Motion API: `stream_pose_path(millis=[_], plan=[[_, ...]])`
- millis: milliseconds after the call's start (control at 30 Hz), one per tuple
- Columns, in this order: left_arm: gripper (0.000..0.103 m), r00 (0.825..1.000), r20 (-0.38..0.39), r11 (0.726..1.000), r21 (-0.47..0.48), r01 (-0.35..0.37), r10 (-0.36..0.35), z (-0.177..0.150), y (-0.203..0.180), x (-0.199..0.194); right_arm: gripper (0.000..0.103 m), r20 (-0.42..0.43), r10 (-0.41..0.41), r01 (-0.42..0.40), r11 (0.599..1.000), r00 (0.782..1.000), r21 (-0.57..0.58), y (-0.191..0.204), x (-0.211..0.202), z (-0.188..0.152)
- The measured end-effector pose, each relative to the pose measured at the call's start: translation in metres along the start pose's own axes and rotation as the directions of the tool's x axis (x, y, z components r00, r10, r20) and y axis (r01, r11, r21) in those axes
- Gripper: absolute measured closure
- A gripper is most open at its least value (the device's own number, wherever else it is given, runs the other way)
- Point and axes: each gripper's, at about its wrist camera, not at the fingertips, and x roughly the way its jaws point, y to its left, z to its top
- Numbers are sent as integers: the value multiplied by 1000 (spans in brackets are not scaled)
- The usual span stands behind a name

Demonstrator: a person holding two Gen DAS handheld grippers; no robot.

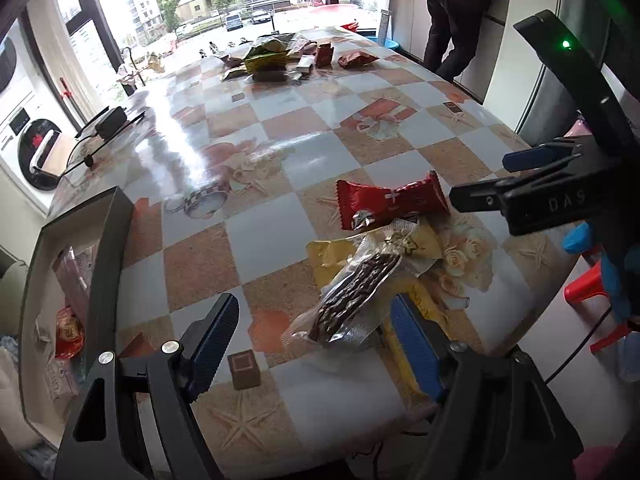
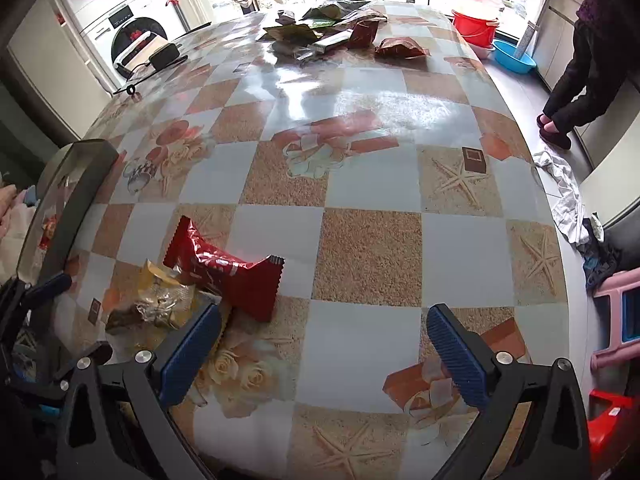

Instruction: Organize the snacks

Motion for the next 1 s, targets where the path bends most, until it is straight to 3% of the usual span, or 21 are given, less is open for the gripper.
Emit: stream_pose_path(millis=[200, 467, 700, 800, 1000], plan=[[21, 999, -31, 999, -35, -31, 30, 11, 0, 20, 0, 11, 3, -2, 996, 1000, -84, 21, 7, 8], [21, 989, -54, 982, -122, -143, 138, 14, 40, 33, 0, 9, -51, 52, 973, 999, -224, 56, 31, 24], [21, 985, -35, 972, -158, -173, 169, 13, 65, 20, 0, -20, -47, 45, 994, 999, -103, 32, 50, 44], [21, 990, -20, 983, -123, -138, 137, 15, 56, 15, 0, 16, -90, 91, 989, 996, -117, 29, 52, 42], [21, 999, -10, 997, 58, -50, 51, -1, 19, 5, 0, 89, -68, 80, 987, 994, -138, 27, 48, 34]])
